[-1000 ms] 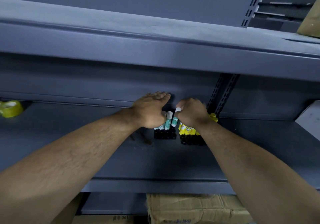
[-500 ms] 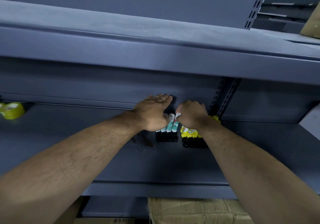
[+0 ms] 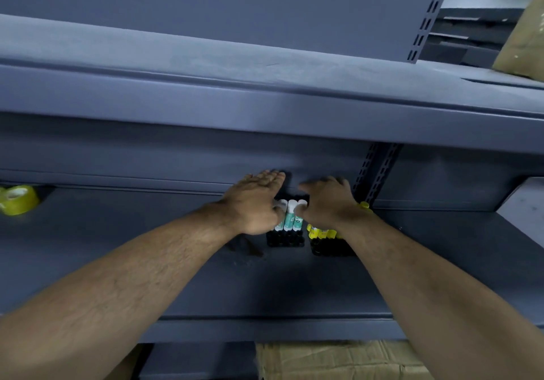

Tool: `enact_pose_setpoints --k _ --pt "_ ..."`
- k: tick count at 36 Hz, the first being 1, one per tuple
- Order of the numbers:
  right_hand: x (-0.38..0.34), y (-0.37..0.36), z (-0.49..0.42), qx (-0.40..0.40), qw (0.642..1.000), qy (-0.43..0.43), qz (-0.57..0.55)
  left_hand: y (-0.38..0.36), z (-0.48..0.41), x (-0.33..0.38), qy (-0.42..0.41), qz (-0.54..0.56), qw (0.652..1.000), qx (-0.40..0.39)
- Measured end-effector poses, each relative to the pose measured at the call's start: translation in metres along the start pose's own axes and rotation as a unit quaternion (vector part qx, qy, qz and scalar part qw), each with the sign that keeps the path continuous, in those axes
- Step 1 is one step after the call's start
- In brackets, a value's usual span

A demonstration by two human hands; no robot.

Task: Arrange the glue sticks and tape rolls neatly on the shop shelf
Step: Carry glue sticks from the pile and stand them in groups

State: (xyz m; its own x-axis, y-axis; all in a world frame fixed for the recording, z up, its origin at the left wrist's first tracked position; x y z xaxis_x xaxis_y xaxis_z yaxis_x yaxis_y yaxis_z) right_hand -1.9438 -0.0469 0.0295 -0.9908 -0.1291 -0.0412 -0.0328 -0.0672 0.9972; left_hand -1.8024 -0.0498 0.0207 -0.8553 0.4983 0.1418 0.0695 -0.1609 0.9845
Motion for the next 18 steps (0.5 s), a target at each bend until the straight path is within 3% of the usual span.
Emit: enact_pose_setpoints --k 6,13,18 --pt "-0.025 0.011 0.011 0.028 0.999 0.026 0.024 0.0 0.015 -0.016 0.014 -0.002 1.0 0.01" --pt "-0.066 -0.005 0.017 -0.063 0.998 0.014 0.014 -0.005 0.052 -0.04 0.04 0.008 0.999 0.002" --pt "-0.109 -0.011 0.026 -0.095 0.994 0.051 0.006 -0.003 0.102 -0.062 0.107 0.005 0.994 0.005"
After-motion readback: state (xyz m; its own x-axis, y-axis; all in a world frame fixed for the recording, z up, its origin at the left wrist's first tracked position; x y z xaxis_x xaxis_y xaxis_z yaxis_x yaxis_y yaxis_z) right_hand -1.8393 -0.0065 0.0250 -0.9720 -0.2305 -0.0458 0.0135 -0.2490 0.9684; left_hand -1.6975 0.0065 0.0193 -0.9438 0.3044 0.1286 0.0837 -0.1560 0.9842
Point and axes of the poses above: each hand's wrist, its own z-axis away from the middle knuckle, its own y-axis out of the back of the hand, x = y × z, the point moved 7 cm from there along -z, towards the middle knuckle, and after that the axes turned 9 degrees about -x, right-handed, at the moved point
